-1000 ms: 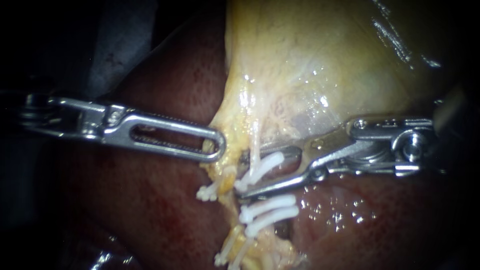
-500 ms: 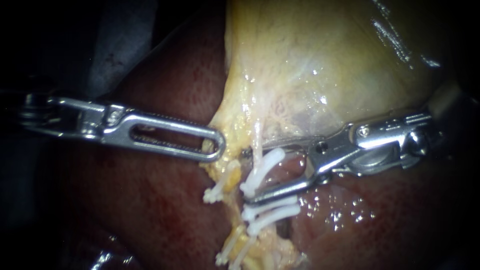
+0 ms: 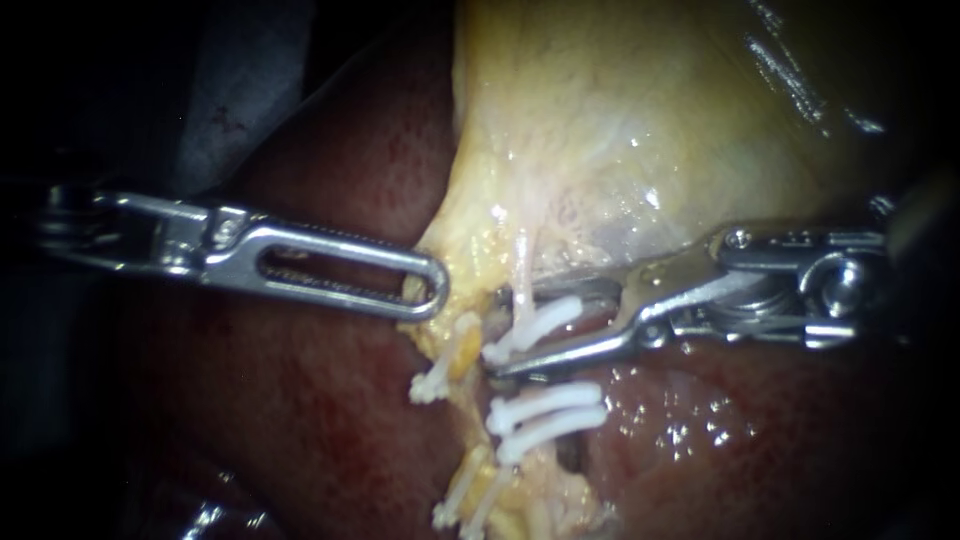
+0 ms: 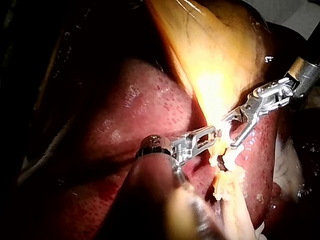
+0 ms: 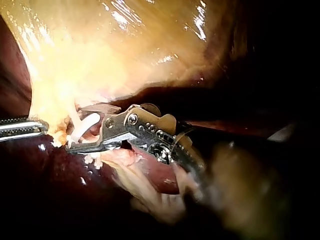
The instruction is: Going back third clip right tube
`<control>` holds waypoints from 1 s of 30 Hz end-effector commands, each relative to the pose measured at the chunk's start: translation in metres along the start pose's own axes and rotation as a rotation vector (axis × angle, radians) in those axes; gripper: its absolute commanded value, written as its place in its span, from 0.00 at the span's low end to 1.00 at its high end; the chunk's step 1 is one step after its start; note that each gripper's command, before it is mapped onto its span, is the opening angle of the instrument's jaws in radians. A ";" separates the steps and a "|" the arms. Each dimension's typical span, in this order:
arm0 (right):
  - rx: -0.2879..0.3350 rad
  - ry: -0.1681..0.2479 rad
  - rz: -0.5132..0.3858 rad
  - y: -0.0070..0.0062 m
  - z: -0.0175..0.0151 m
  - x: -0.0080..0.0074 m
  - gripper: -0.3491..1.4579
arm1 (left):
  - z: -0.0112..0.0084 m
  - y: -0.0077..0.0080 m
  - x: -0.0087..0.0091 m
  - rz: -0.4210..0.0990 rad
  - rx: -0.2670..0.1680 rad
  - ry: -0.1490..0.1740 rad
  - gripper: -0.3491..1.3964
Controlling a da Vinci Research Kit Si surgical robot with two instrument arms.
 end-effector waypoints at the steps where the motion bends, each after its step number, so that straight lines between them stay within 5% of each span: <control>1: -0.002 0.001 -0.001 0.0000 0.0000 0.0000 0.51 | 0.0000 0.0000 0.0000 0.000 0.000 0.000 0.00; 10: -0.018 -0.030 -0.269 -0.0004 -0.0010 -0.0007 0.50 | 0.0000 0.0001 0.0000 0.000 0.000 0.000 0.00; 24: -0.025 -0.025 -0.326 -0.0003 0.0008 -0.0001 0.50 | 0.0001 0.0001 -0.0001 0.000 0.000 0.000 0.00; 30: -0.026 -0.021 -0.426 -0.0003 0.0019 0.0002 0.52 | 0.0001 0.0001 -0.0001 0.000 0.000 0.000 0.00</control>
